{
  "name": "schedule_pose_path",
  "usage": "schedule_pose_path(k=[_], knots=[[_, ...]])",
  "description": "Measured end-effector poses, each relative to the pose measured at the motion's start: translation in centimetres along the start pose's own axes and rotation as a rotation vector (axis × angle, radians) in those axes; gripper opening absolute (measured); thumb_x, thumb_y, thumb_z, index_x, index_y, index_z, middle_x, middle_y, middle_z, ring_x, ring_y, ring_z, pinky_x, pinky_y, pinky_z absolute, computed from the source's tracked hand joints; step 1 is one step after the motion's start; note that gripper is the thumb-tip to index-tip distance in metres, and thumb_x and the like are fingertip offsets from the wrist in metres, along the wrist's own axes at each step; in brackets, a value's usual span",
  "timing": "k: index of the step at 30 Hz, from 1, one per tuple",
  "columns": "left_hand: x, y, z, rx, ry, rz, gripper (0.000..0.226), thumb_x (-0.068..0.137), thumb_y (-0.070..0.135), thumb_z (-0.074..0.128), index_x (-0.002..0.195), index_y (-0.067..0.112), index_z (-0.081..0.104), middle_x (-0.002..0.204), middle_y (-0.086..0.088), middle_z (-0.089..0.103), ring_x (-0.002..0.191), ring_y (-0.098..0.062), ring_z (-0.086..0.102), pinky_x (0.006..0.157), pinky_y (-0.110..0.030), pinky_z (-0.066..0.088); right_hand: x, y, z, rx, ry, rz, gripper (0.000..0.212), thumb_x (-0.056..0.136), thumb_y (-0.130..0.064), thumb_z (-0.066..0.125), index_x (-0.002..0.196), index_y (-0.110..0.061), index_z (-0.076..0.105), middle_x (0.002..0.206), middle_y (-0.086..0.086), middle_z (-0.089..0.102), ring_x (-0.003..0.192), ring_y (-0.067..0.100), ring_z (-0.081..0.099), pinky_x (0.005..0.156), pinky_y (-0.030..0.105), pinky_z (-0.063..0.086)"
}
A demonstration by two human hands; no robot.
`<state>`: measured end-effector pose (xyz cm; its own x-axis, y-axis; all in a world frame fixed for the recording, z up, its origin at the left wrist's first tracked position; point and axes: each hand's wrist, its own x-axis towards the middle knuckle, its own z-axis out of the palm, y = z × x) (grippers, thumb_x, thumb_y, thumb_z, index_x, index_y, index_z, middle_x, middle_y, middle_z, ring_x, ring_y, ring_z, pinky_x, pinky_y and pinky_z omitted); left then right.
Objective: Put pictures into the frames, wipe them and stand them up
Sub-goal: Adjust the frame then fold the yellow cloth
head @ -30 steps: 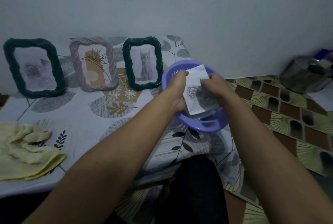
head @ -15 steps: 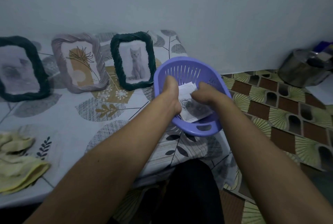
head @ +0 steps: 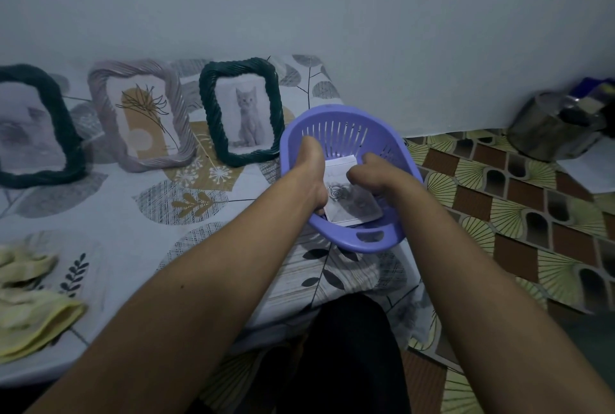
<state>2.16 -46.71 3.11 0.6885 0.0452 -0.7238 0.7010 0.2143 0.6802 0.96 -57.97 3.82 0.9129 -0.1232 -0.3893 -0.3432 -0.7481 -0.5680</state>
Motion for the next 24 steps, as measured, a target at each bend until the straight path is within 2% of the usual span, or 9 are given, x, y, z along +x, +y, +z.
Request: schedule_pose_path(k=[4, 7, 8, 11, 14, 18, 20, 22, 24], knots=[[-0.9, 0.2, -0.2, -0.045, -0.026, 0.037, 0.035, 0.078, 0.049, 0.031, 0.082, 0.023, 0.054, 0.086, 0.002, 0.058, 0.082, -0.022, 0.054, 0.092, -0.04, 0.045, -0.6, -0.1, -0.2, 0.023, 0.004, 0.006, 0.052, 0.094, -0.016, 0.048, 0.143, -0.002, 0.035, 0.13, 0.017, 0.047, 0.108, 0.031, 0.048, 0.085, 0.035, 0.041], [-1.2, 0.5, -0.3, -0.121, -0.07, 0.072, 0.029, 0.081, 0.043, 0.032, 0.082, 0.024, 0.054, 0.082, 0.001, 0.059, 0.078, -0.021, 0.052, 0.076, -0.036, 0.044, -1.1, -0.5, -0.3, 0.057, 0.014, -0.031, 0.041, 0.094, -0.012, 0.049, 0.134, -0.002, 0.042, 0.123, 0.019, 0.052, 0.101, 0.029, 0.05, 0.082, 0.034, 0.041], [-1.0, 0.7, -0.3, -0.166, -0.099, 0.084, 0.029, 0.079, 0.041, 0.033, 0.083, 0.024, 0.056, 0.085, 0.0, 0.06, 0.078, -0.022, 0.053, 0.075, -0.038, 0.045, -1.4, -0.7, -0.3, 0.074, 0.019, -0.058, 0.039, 0.094, -0.009, 0.048, 0.132, -0.005, 0.043, 0.126, 0.019, 0.052, 0.101, 0.028, 0.049, 0.083, 0.034, 0.041], [-2.0, 1.2, -0.7, -0.247, -0.171, 0.165, 0.03, 0.081, 0.038, 0.037, 0.089, 0.02, 0.059, 0.094, -0.008, 0.063, 0.082, -0.027, 0.057, 0.079, -0.043, 0.046, -2.3, -1.6, -0.4, 0.114, 0.031, -0.122, 0.053, 0.095, -0.009, 0.047, 0.146, -0.008, 0.035, 0.135, 0.015, 0.048, 0.109, 0.028, 0.049, 0.091, 0.036, 0.042], [-4.8, 1.6, -2.1, -0.179, -0.136, 0.271, 0.021, 0.097, 0.028, 0.039, 0.086, 0.016, 0.053, 0.081, -0.003, 0.055, 0.076, -0.022, 0.05, 0.084, -0.038, 0.041, -3.4, -2.7, 0.1, 0.192, 0.084, -0.175, 0.06, 0.094, -0.01, 0.048, 0.151, -0.011, 0.031, 0.144, 0.011, 0.044, 0.116, 0.025, 0.05, 0.099, 0.04, 0.045], [-7.2, 1.5, -5.4, -0.205, -0.191, 0.497, 0.02, 0.101, 0.014, 0.042, 0.111, 0.009, 0.058, 0.105, -0.007, 0.062, 0.089, -0.02, 0.06, 0.084, -0.03, 0.051, -5.7, -4.8, 1.5, 0.394, 0.174, -0.27, 0.05, 0.092, -0.011, 0.051, 0.142, -0.013, 0.046, 0.139, 0.003, 0.052, 0.124, 0.02, 0.051, 0.105, 0.038, 0.043], [-8.2, 1.2, -7.7, -0.159, -0.171, 0.626, 0.022, 0.1, 0.008, 0.042, 0.115, 0.007, 0.059, 0.105, -0.008, 0.066, 0.086, -0.02, 0.064, 0.083, -0.031, 0.055, -7.3, -6.2, 2.5, 0.516, 0.155, -0.308, 0.041, 0.093, -0.011, 0.053, 0.133, -0.014, 0.053, 0.129, 0.001, 0.057, 0.118, 0.017, 0.055, 0.097, 0.032, 0.045], [-9.1, 0.8, -10.3, -0.068, -0.124, 0.758, 0.02, 0.097, 0.002, 0.044, 0.105, 0.009, 0.061, 0.093, -0.007, 0.069, 0.079, -0.02, 0.065, 0.076, -0.03, 0.056, -9.0, -7.5, 3.8, 0.624, 0.114, -0.347, 0.032, 0.092, -0.011, 0.055, 0.123, -0.016, 0.057, 0.119, 0.001, 0.062, 0.109, 0.015, 0.058, 0.084, 0.026, 0.046], [-9.6, 0.0, -13.2, 0.078, -0.054, 0.863, 0.017, 0.094, 0.001, 0.05, 0.098, 0.01, 0.064, 0.078, -0.001, 0.068, 0.071, -0.016, 0.063, 0.067, -0.027, 0.055, -10.5, -8.8, 5.6, 0.699, 0.065, -0.377, 0.028, 0.088, -0.017, 0.06, 0.116, -0.016, 0.059, 0.113, 0.002, 0.065, 0.103, 0.014, 0.061, 0.079, 0.026, 0.047]])
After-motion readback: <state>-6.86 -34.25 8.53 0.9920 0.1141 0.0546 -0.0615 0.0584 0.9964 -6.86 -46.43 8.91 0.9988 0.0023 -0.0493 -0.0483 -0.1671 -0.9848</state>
